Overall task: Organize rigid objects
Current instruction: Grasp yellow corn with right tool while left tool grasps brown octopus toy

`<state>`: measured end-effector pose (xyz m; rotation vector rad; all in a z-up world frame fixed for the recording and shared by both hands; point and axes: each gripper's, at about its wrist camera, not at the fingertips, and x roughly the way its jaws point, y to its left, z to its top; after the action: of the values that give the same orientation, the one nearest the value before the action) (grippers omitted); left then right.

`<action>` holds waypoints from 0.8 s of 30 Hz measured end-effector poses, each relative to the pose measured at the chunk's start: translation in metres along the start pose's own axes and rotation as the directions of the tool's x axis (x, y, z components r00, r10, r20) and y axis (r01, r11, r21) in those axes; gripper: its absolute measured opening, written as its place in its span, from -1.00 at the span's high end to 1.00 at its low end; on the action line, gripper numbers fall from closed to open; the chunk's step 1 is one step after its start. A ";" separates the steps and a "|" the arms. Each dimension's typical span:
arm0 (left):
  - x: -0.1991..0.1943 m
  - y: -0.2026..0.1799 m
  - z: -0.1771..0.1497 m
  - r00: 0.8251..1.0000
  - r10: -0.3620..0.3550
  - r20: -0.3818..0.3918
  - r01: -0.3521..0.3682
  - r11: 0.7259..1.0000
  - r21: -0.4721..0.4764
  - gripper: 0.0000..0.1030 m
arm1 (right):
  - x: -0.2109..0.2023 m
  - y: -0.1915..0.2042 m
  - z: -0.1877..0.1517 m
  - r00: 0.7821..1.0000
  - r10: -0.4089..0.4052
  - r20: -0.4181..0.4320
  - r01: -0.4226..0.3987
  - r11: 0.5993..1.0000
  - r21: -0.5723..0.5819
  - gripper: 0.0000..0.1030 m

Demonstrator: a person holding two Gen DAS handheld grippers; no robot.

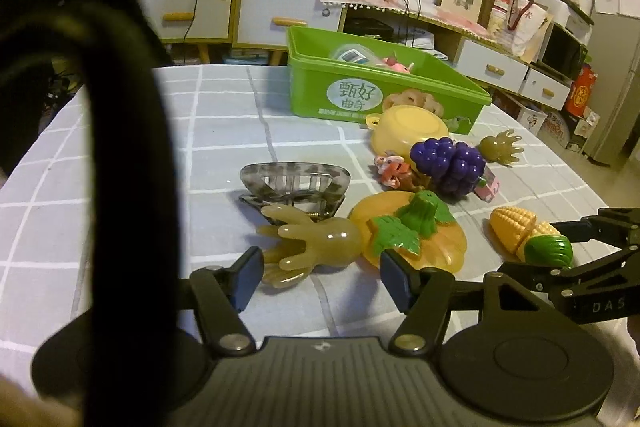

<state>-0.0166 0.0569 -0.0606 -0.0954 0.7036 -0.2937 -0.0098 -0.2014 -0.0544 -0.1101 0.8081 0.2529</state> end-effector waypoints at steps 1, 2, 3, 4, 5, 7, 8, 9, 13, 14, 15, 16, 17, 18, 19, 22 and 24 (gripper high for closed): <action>0.000 -0.001 0.000 1.000 0.013 0.004 -0.013 1.000 0.005 0.28 | 0.000 0.001 0.000 1.000 0.001 0.000 -0.001 1.000 -0.001 -0.61; 0.001 -0.002 0.000 1.000 0.024 0.006 -0.024 1.000 0.009 0.28 | 0.000 0.001 0.000 1.000 0.002 0.000 -0.002 1.000 -0.002 -0.60; 0.002 -0.003 0.000 0.999 0.033 0.007 -0.033 0.999 0.012 0.28 | 0.000 0.001 0.000 1.000 0.002 0.001 -0.002 1.000 -0.003 -0.59; 0.003 -0.003 0.001 0.999 0.043 0.007 -0.043 0.999 0.013 0.28 | 0.000 0.002 0.000 1.000 0.002 0.001 -0.002 1.000 -0.003 -0.59; 0.003 -0.002 0.002 0.999 0.053 0.008 -0.053 0.999 0.009 0.28 | 0.000 0.002 0.000 1.000 0.001 0.002 -0.001 1.000 -0.003 -0.58; 0.003 -0.001 0.002 0.996 0.089 0.012 -0.089 0.996 0.002 0.27 | 0.001 0.002 0.001 1.000 0.000 0.001 0.000 1.000 -0.003 -0.57; 0.002 0.001 0.002 0.994 0.111 0.014 -0.111 0.994 -0.004 0.27 | 0.001 0.002 0.001 1.000 0.001 0.002 -0.001 1.000 -0.003 -0.55; 0.002 0.002 0.002 0.991 0.132 0.014 -0.132 0.991 -0.012 0.27 | 0.001 0.002 0.001 1.000 0.001 0.001 -0.001 1.000 -0.001 -0.54; 0.004 0.009 0.001 0.984 0.180 -0.004 -0.180 0.983 -0.047 0.28 | 0.001 0.000 0.001 1.000 -0.001 0.003 0.001 1.000 0.006 -0.50; 0.004 0.009 0.001 0.984 0.177 0.001 -0.177 0.983 -0.048 0.28 | 0.001 0.000 0.001 1.000 -0.002 0.003 0.002 1.000 0.008 -0.48; 0.004 0.009 0.002 0.985 0.171 -0.002 -0.171 0.984 -0.050 0.28 | 0.001 0.000 0.002 1.000 -0.003 0.003 0.003 1.000 0.009 -0.47; 0.005 0.009 0.003 0.987 0.161 -0.003 -0.161 0.986 -0.051 0.26 | 0.001 0.001 0.003 1.000 -0.003 0.004 0.003 1.000 0.009 -0.46; 0.006 0.008 0.004 0.988 0.152 -0.005 -0.152 0.987 -0.050 0.25 | 0.001 0.001 0.003 1.000 -0.004 0.005 0.004 1.000 0.008 -0.44; 0.008 0.007 0.005 0.989 0.151 -0.008 -0.151 0.988 -0.044 0.23 | 0.002 0.001 0.003 1.000 -0.005 0.006 0.005 1.000 0.007 -0.44; 0.010 0.005 0.006 0.987 0.158 -0.008 -0.158 0.987 -0.032 0.23 | 0.002 0.002 0.003 1.000 -0.006 0.007 0.006 1.000 0.006 -0.43; 0.014 0.002 0.008 0.985 0.172 -0.008 -0.172 0.985 -0.022 0.27 | 0.003 0.004 0.005 1.000 -0.008 0.007 0.008 1.000 0.003 -0.39; 0.014 0.001 0.010 0.984 0.176 -0.010 -0.176 0.984 -0.031 0.35 | 0.002 0.004 0.006 1.000 -0.005 0.006 0.005 1.000 0.000 -0.30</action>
<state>0.0001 0.0541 -0.0620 -0.0618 0.7188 -0.1135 -0.0054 -0.1956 -0.0523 -0.1110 0.8018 0.2480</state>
